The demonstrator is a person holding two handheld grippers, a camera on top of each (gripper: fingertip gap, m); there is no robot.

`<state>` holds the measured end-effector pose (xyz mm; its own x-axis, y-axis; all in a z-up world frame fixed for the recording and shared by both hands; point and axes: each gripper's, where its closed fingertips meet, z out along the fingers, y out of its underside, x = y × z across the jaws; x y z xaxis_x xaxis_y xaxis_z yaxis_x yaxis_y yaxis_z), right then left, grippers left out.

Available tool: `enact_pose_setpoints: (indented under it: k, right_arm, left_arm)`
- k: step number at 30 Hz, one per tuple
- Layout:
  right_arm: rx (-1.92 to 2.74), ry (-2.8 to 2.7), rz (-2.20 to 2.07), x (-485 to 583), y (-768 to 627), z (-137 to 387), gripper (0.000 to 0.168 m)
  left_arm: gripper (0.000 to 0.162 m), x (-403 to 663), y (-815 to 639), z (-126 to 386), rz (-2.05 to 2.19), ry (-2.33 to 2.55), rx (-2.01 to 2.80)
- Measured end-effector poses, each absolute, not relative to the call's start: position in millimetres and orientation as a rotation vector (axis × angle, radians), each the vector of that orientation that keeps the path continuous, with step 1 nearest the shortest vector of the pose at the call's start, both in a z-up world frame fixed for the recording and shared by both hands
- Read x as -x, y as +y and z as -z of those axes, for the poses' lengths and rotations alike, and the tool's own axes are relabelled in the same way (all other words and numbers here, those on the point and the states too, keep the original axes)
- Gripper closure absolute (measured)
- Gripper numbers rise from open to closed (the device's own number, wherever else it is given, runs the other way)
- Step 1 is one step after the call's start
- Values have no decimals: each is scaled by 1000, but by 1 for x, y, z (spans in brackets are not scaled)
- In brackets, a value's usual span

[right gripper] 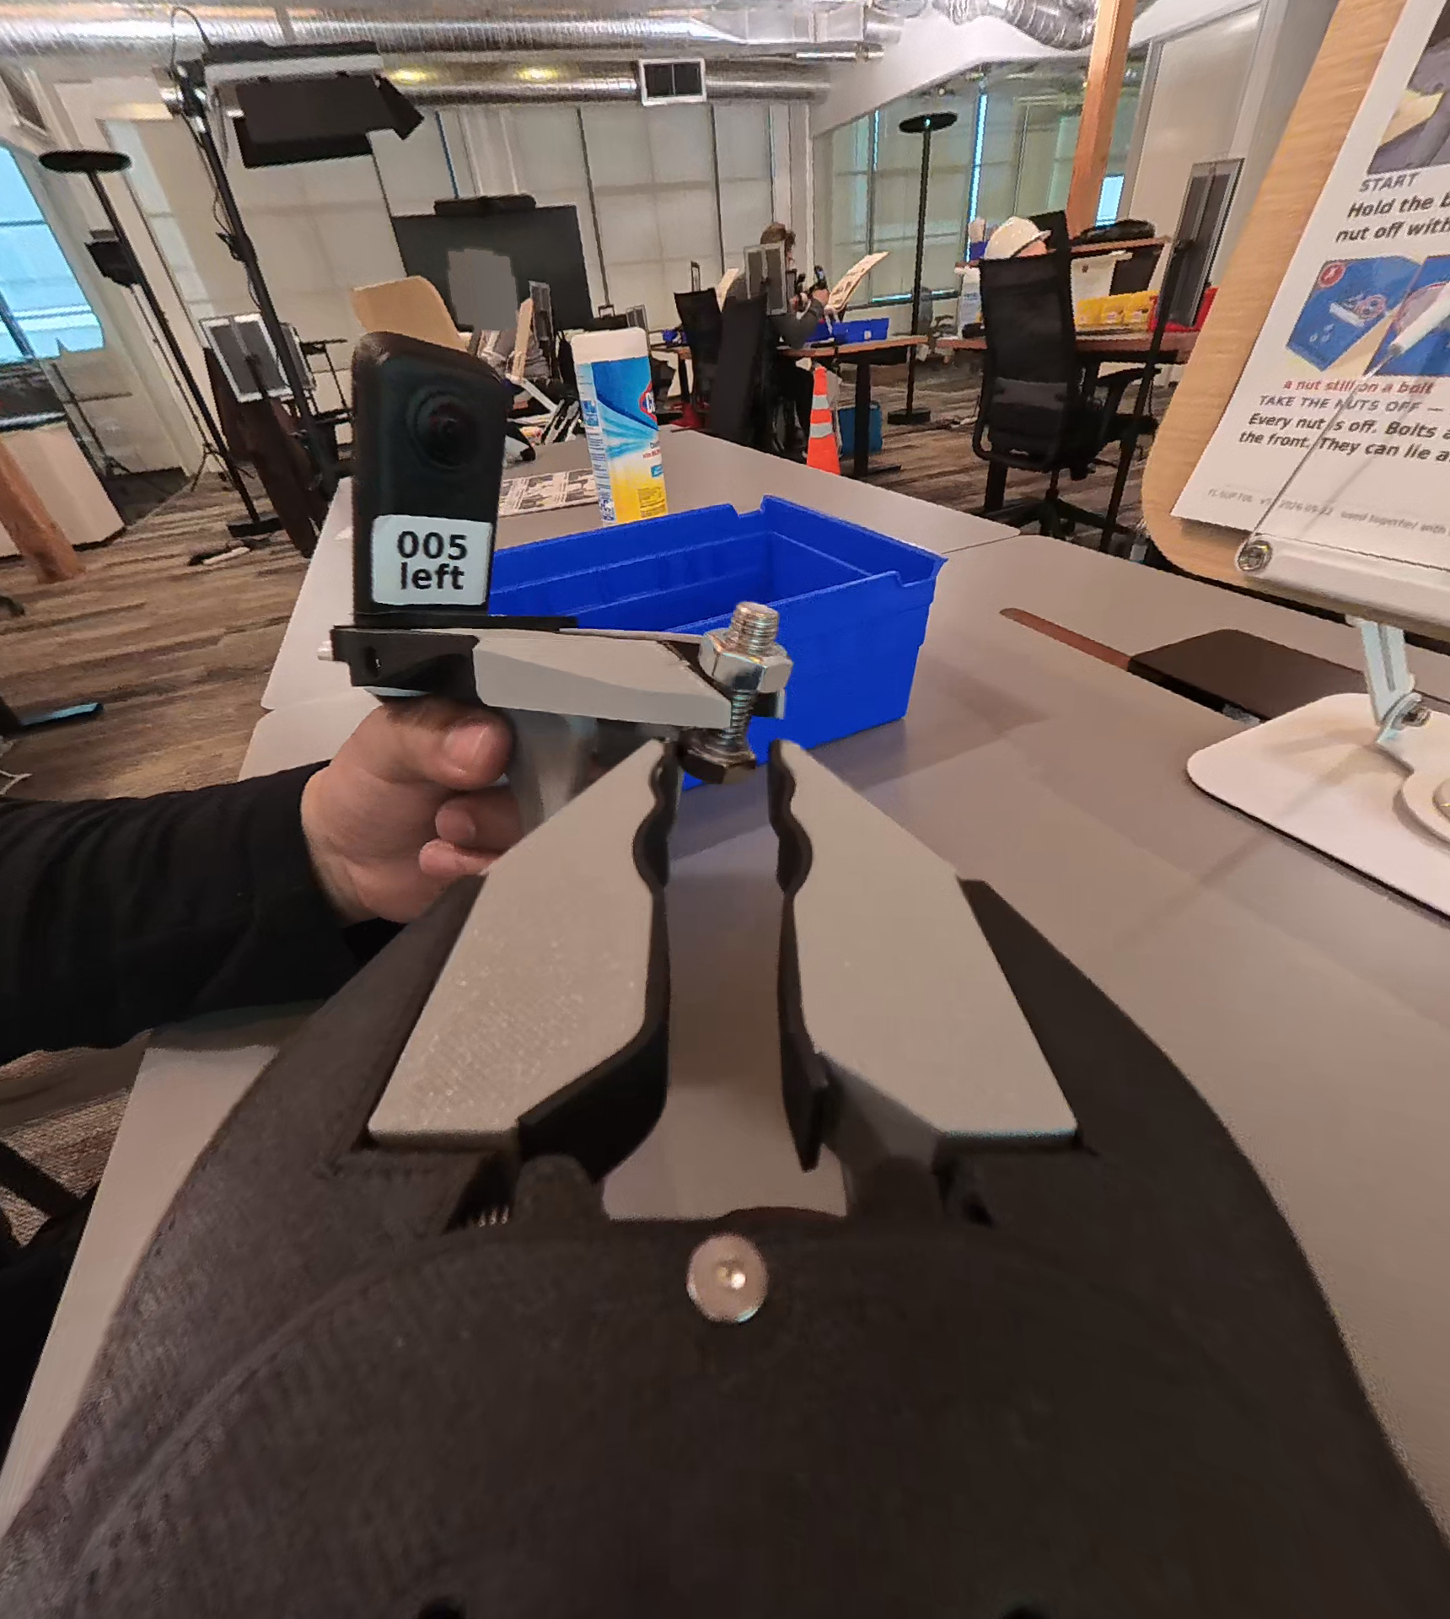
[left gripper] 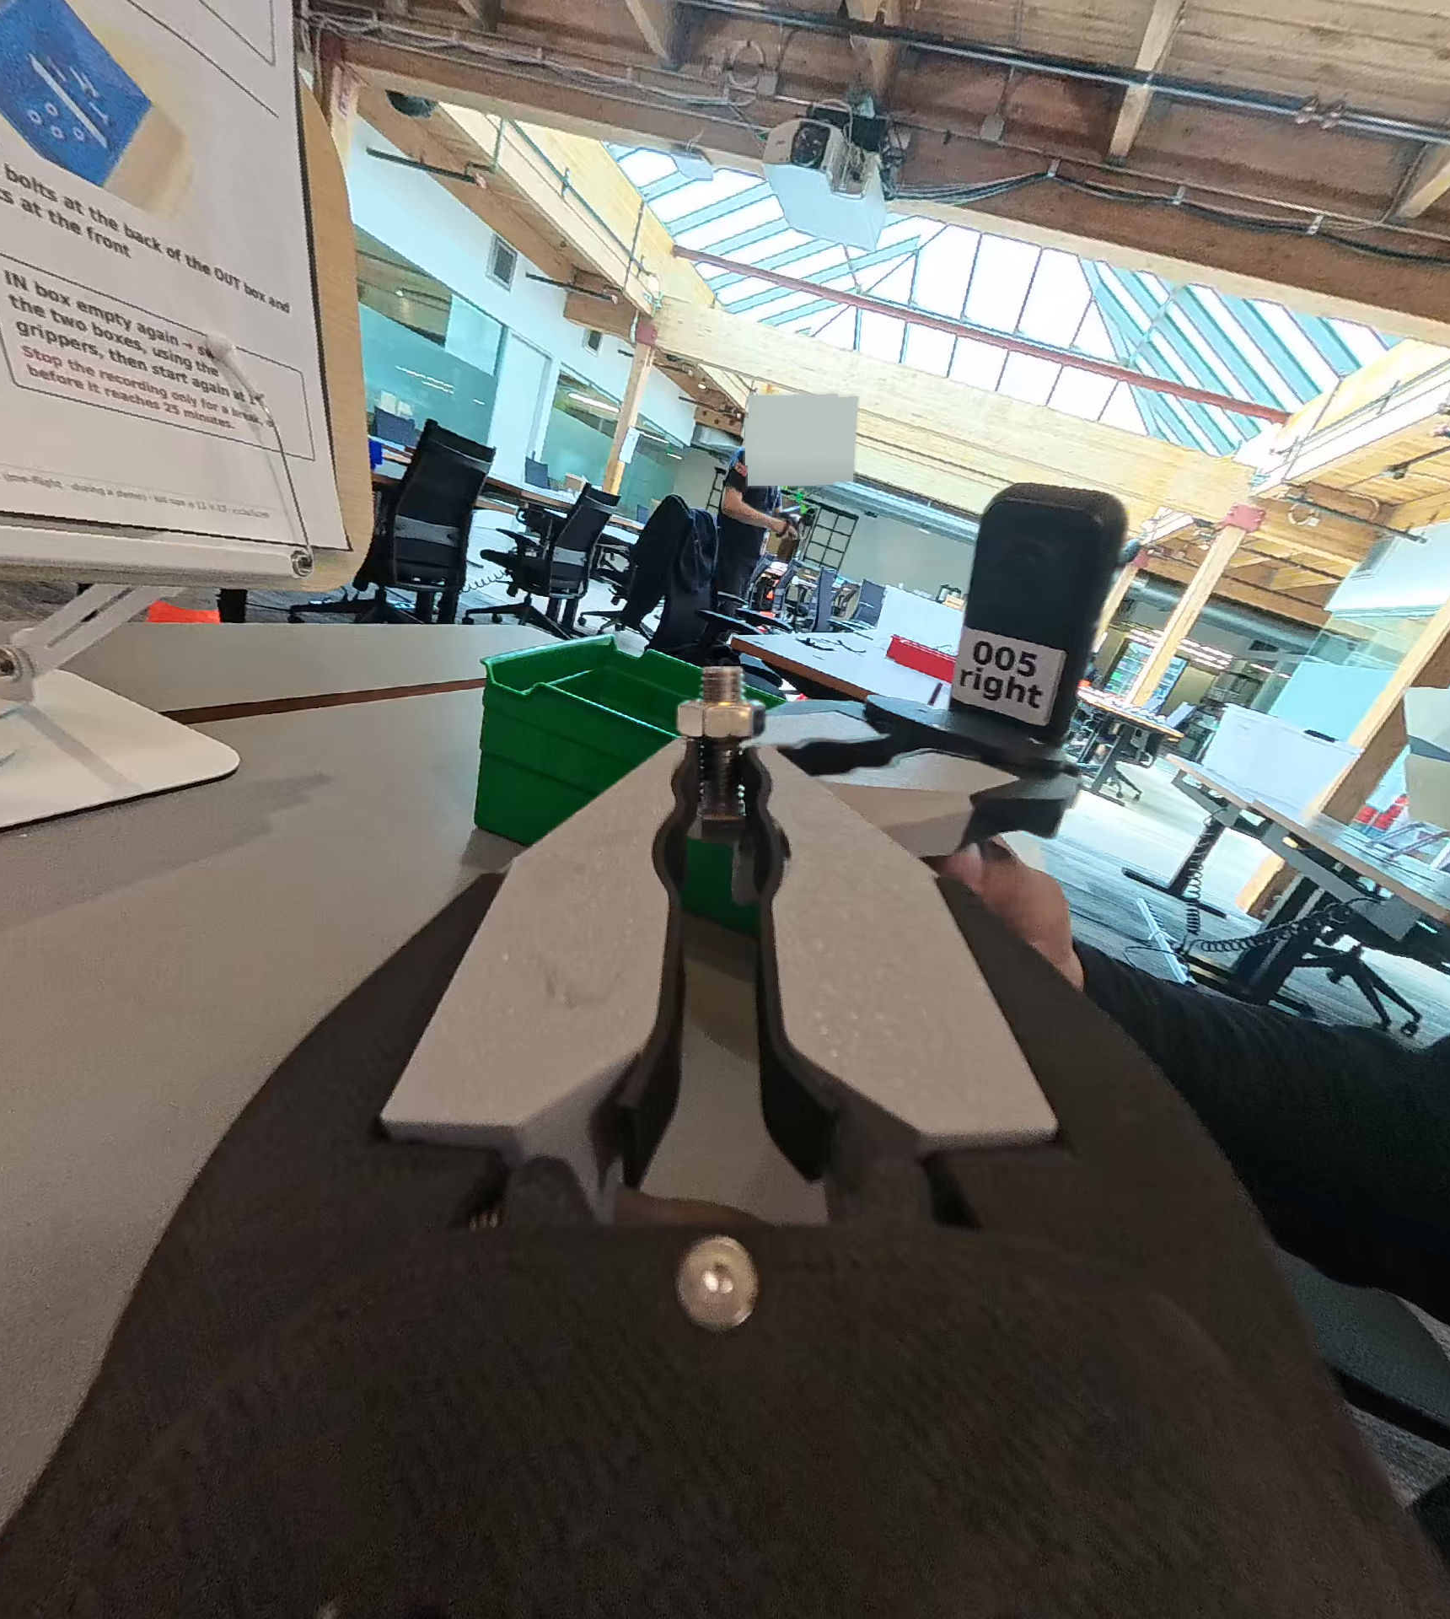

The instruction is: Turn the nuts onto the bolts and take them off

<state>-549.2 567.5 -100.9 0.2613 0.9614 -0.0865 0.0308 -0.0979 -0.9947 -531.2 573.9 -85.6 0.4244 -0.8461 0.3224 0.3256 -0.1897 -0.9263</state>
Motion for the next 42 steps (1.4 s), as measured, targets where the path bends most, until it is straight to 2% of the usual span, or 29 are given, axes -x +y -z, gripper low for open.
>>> enact_pose_setpoints:
  k: [16, 20, 28, 34, 37, 42]
  right_arm:
    - [1414, -1104, -766, 548, 572, 112, 154]
    - [1432, -1145, -816, 547, 570, 117, 150]
    - [1384, -1077, -974, 531, 569, 95, 148]
    - [1431, -1038, -1131, 537, 568, 97, 140]
    - [1429, -1051, -1197, 538, 562, 97, 154]
    - [1447, -1052, -1168, 539, 563, 99, 154]
  left_arm:
    - [154, 530, 578, 100, 1113, 524, 1478]
    - [155, 530, 580, 107, 1010, 576, 1504]
    - [155, 528, 574, 104, 1085, 581, 1494]
    - [155, 517, 565, 110, 1067, 677, 1501]
    - [155, 514, 562, 110, 1055, 700, 1496]
    - [155, 514, 563, 111, 1090, 679, 1511]
